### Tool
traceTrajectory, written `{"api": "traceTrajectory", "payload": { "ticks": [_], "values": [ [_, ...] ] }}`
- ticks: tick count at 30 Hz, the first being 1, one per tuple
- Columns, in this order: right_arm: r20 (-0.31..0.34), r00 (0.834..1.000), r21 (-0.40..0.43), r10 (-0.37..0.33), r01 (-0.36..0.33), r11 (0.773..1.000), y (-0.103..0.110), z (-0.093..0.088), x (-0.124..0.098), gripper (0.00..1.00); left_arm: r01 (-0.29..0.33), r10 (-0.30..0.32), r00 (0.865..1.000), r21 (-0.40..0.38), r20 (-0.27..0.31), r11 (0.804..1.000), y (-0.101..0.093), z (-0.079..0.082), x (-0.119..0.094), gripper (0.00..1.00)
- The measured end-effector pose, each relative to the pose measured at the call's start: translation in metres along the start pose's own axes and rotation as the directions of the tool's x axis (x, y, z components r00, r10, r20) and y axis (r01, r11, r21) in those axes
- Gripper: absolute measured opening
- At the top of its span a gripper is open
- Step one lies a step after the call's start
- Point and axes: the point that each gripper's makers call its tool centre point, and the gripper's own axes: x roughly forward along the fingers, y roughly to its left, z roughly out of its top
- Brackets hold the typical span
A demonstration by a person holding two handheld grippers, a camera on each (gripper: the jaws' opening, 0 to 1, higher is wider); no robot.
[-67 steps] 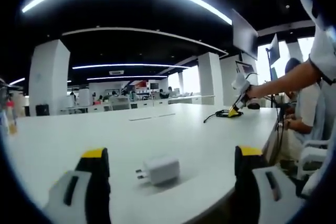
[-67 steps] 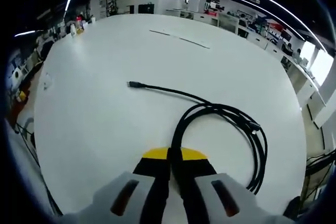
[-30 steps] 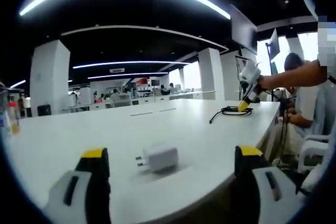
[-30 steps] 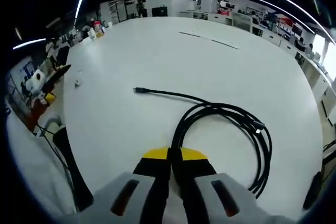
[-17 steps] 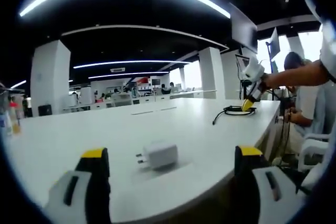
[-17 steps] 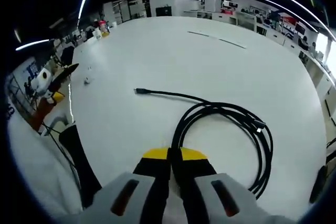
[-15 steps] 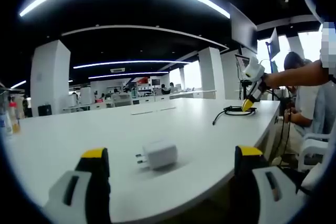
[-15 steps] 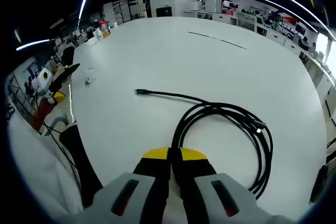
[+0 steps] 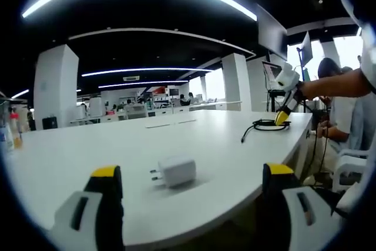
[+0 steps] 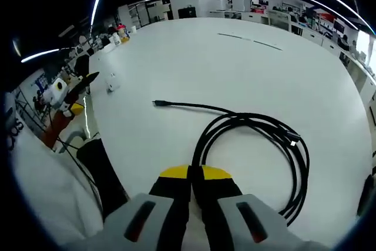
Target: Plug the desk Type‑C cable into the charger adapter.
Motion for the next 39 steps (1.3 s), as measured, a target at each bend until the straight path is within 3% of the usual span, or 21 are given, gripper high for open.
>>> {"api": "traceTrajectory", "payload": {
  "ticks": [13, 27, 39],
  "values": [
    [-0.006, 0.998, 0.028, 0.057, -0.056, 0.998, 0.035, -0.014, -0.003, 0.01, -0.003, 0.003, 1.000, -0.002, -0.010, 1.000, 0.000, -0.006, -0.002, 1.00],
    [-0.021, 0.997, 0.037, 0.075, -0.075, 0.997, 0.045, -0.019, -0.006, 0.01, -0.002, 0.002, 1.000, -0.005, -0.010, 1.000, -0.001, -0.009, -0.004, 1.00],
    [-0.042, 0.992, 0.054, 0.121, -0.119, 0.991, 0.068, -0.029, -0.010, 0.01, 0.007, -0.007, 1.000, -0.010, -0.008, 1.000, -0.003, -0.010, -0.005, 1.00]
  ]
}}
